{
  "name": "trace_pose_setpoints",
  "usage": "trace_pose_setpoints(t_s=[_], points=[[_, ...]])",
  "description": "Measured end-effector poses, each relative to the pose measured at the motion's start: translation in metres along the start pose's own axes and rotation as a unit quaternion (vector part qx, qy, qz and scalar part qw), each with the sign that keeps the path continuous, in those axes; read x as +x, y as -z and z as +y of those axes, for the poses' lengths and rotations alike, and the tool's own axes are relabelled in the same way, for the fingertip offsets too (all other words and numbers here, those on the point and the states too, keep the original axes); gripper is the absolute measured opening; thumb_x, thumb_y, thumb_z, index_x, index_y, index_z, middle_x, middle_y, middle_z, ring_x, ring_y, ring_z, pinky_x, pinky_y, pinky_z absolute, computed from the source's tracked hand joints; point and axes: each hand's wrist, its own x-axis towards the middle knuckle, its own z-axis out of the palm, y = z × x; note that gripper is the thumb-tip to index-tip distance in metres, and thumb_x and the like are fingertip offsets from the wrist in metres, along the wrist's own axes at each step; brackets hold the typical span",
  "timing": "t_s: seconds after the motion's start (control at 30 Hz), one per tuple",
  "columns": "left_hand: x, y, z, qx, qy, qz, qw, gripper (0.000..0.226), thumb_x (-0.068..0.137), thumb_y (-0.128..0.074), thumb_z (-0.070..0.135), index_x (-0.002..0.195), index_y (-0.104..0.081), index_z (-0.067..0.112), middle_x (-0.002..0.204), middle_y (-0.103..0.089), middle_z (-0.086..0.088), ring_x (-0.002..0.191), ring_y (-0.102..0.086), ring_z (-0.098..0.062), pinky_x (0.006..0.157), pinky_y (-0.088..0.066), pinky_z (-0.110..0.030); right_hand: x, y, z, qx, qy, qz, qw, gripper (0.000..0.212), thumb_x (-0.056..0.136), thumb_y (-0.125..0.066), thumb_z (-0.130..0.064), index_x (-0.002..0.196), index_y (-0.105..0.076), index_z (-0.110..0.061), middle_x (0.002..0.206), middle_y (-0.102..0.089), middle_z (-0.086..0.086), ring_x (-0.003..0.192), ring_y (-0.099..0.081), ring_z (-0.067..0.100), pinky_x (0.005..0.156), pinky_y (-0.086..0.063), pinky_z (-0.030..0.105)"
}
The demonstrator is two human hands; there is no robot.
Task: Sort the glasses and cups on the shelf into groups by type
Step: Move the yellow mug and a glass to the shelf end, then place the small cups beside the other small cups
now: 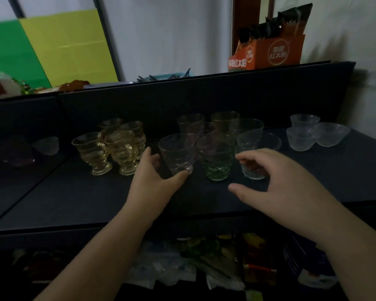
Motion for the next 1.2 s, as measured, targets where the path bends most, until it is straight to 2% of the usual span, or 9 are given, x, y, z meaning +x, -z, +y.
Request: trace_pose_setpoints(t_s=[0.07,0.17,0.3,0.43,0.57,0.67,0.9,1.1,1.2], points=[[-0.015,0.014,-0.005,0.067,-0.026,0.010,0.997,0.107,0.069,-0.083,0.041,0.153,-0.019,0.030,0.149,-0.037,0.012,0.132,-0.037,-0.003,0.103,-0.035,-0.025,0.003,-0.009,-0.005,0.012,0.005,-0.011,1.000,0.062,0.076,-0.066,-0.058,0.134,-0.052,-0.043,0.120,-0.051,-0.031,0.110,-0.047,-0.015,0.085,-0.038,0.007],[-0.037,0.045,-0.010,0.198,-0.090,0.033,0.975,0.091,0.073,-0.077,0.049,0.148,-0.029,0.036,0.139,-0.034,0.024,0.129,-0.035,0.001,0.102,-0.033,-0.022,0.008,-0.023,-0.018,0.019,0.017,-0.032,0.999,0.063,0.076,-0.066,-0.060,0.135,-0.050,-0.043,0.125,-0.049,-0.031,0.112,-0.046,-0.014,0.089,-0.037,0.009],[-0.049,0.097,-0.026,0.267,-0.102,0.063,0.956,0.085,0.075,-0.074,0.050,0.147,-0.032,0.036,0.133,-0.029,0.027,0.131,-0.031,0.000,0.100,-0.028,-0.020,0.020,-0.047,-0.048,0.023,0.038,-0.052,0.998,0.061,0.079,-0.069,-0.058,0.136,-0.049,-0.045,0.123,-0.048,-0.033,0.108,-0.045,-0.017,0.082,-0.035,0.003],[-0.058,0.152,-0.050,0.284,-0.084,0.109,0.949,0.084,0.075,-0.075,0.048,0.147,-0.033,0.032,0.136,-0.031,0.024,0.131,-0.032,-0.003,0.100,-0.030,-0.021,0.029,-0.083,-0.087,0.044,0.060,-0.079,0.994,0.060,0.080,-0.068,-0.057,0.135,-0.048,-0.045,0.119,-0.048,-0.034,0.110,-0.044,-0.018,0.083,-0.036,0.005],[-0.073,0.212,-0.074,0.292,-0.075,0.131,0.944,0.084,0.076,-0.072,0.051,0.147,-0.031,0.034,0.132,-0.029,0.028,0.124,-0.044,-0.010,0.101,-0.043,-0.031,0.038,-0.124,-0.139,0.059,0.082,-0.105,0.989,0.060,0.080,-0.068,-0.057,0.135,-0.049,-0.044,0.120,-0.048,-0.034,0.112,-0.045,-0.017,0.085,-0.038,0.008],[-0.083,0.256,-0.091,0.287,-0.073,0.146,0.944,0.083,0.077,-0.071,0.050,0.148,-0.031,0.033,0.130,-0.028,0.028,0.130,-0.031,-0.002,0.105,-0.035,-0.026,0.043,-0.156,-0.182,0.059,0.099,-0.114,0.987,0.060,0.081,-0.068,-0.057,0.136,-0.049,-0.044,0.121,-0.047,-0.034,0.113,-0.044,-0.017,0.086,-0.037,0.007],[-0.095,0.345,-0.129,0.284,-0.093,0.179,0.937,0.077,0.077,-0.072,0.047,0.144,-0.037,0.035,0.130,-0.031,0.030,0.123,-0.028,0.008,0.099,-0.030,-0.020,0.048,-0.219,-0.259,0.059,0.107,-0.117,0.986,0.059,0.083,-0.067,-0.056,0.137,-0.047,-0.044,0.117,-0.043,-0.036,0.108,-0.038,-0.025,0.082,-0.035,0.004],[-0.087,0.395,-0.157,0.291,-0.087,0.168,0.938,0.080,0.074,-0.073,0.047,0.144,-0.037,0.034,0.129,-0.031,0.028,0.123,-0.031,0.002,0.100,-0.034,-0.026,0.062,-0.261,-0.298,0.052,0.099,-0.109,0.988,0.059,0.083,-0.066,-0.055,0.137,-0.050,-0.040,0.120,-0.048,-0.029,0.112,-0.046,-0.012,0.088,-0.038,0.010],[-0.073,0.411,-0.167,0.274,-0.093,0.187,0.939,0.078,0.072,-0.070,0.048,0.142,-0.042,0.030,0.127,-0.035,0.025,0.120,-0.034,0.002,0.099,-0.034,-0.026,0.079,-0.275,-0.309,0.037,0.102,-0.110,0.988,0.058,0.083,-0.065,-0.056,0.137,-0.049,-0.041,0.121,-0.048,-0.028,0.111,-0.045,-0.011,0.085,-0.038,0.010]])
